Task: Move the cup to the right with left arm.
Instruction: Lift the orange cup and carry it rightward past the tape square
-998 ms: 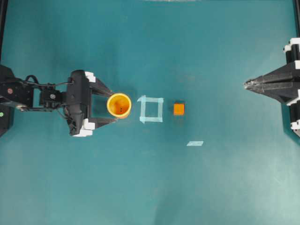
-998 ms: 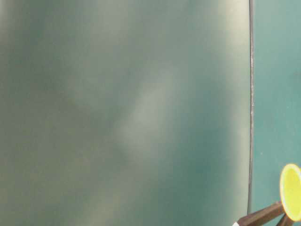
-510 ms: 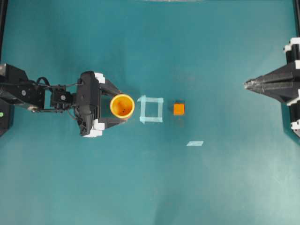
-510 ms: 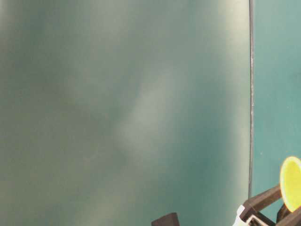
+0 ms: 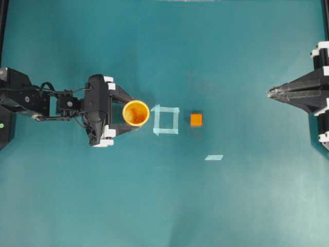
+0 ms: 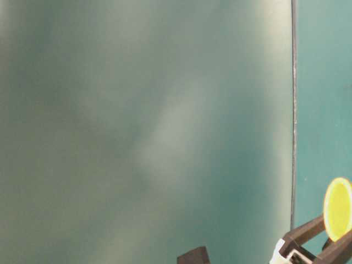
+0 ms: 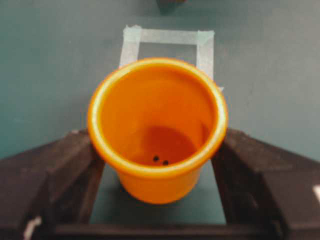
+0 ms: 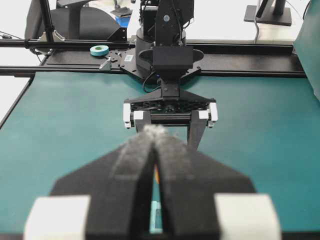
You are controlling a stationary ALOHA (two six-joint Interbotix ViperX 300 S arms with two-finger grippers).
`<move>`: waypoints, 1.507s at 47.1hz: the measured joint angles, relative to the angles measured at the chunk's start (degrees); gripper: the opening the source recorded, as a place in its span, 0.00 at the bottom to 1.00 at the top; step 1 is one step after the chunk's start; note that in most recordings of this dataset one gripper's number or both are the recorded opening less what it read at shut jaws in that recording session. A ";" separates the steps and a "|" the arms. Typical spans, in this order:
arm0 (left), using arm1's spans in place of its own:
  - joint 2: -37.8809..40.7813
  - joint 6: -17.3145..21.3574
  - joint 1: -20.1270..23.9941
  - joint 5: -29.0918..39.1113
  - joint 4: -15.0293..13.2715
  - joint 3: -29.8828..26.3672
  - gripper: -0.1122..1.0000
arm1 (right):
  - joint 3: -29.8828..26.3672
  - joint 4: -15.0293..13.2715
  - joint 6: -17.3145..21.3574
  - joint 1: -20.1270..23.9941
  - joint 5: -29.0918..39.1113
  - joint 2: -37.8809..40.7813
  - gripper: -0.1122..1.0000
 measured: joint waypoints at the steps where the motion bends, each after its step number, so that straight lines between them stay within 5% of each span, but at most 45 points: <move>1: 0.00 0.09 -0.09 0.00 0.09 0.00 0.68 | 0.00 0.00 0.00 0.00 0.00 0.00 0.10; 25: -8.53 -0.09 -0.79 7.12 0.00 -2.99 0.68 | -0.53 0.00 0.09 0.00 0.09 0.09 0.10; 71: 12.04 0.18 -1.41 19.42 0.44 -41.04 0.68 | -2.37 0.00 -0.09 0.00 3.69 -2.02 0.10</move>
